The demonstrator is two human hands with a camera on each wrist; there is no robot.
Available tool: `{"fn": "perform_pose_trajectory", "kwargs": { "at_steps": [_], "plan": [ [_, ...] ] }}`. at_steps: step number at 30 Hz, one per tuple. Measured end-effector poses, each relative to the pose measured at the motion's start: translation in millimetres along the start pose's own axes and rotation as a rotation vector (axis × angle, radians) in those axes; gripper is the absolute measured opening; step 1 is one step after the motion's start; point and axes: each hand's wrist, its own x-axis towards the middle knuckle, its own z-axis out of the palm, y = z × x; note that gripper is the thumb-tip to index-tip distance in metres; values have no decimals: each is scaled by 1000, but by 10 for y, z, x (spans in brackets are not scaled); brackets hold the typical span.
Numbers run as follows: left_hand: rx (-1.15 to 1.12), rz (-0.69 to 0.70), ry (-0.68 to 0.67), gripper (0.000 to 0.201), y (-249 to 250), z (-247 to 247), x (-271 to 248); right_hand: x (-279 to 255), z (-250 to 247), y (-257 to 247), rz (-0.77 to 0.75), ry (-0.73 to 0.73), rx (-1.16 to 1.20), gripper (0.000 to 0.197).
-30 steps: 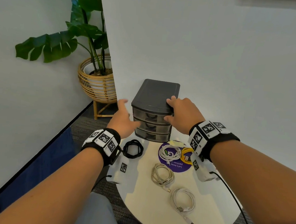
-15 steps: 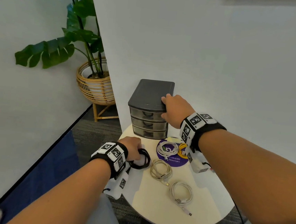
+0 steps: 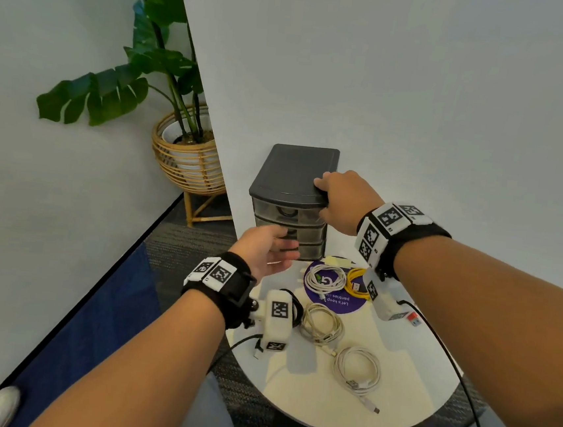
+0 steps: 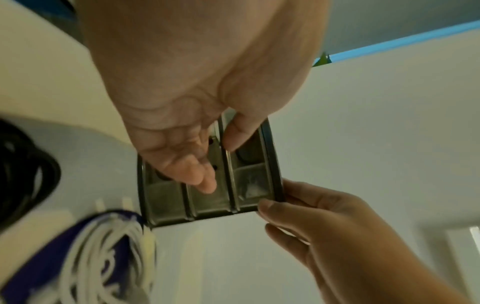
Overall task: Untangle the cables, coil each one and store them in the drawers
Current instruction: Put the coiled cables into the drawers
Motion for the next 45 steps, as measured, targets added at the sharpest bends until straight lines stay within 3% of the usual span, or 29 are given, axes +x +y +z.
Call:
{"fn": "perform_pose_trajectory", "kwargs": {
  "at_steps": [4,6,11,14,16,22,25,28,33,35,38,41,45],
  "plan": [
    [-264,-34,25,24,-112,89,63,4,-3,7,-1,5,11,37],
    [-232,24,63,19,-152,107,71,7,6,24,0,8,18,39],
    [241,195,91,42,-245,68,52,-1,4,49,-2,17,35,44],
    [760,388,100,52,-280,3,110,-13,18,64,9,24,54,46],
    [1013,426,116,56,-277,-55,126,-23,33,59,12,30,66,48],
    [1234,390,125,60,-312,-88,-17,-2,9,40,3,14,12,45],
    [1306,353,51,57,-269,-139,-166,6,13,39,8,6,3,45],
    [1304,394,81,32,-108,-181,-339,10,28,37,12,1,-15,45],
    [1028,622,381,25,145,-251,-312,30,30,15,17,-15,-33,42],
    [968,599,438,10,159,-284,-193,31,28,9,19,-18,-42,40],
    [886,427,365,34,82,-328,3,29,24,10,22,-17,-42,39],
    [765,388,212,57,-37,-369,115,23,26,4,23,-11,-41,41],
    [691,335,164,65,-148,-415,97,23,21,4,23,-11,-38,42]
  ]
}}
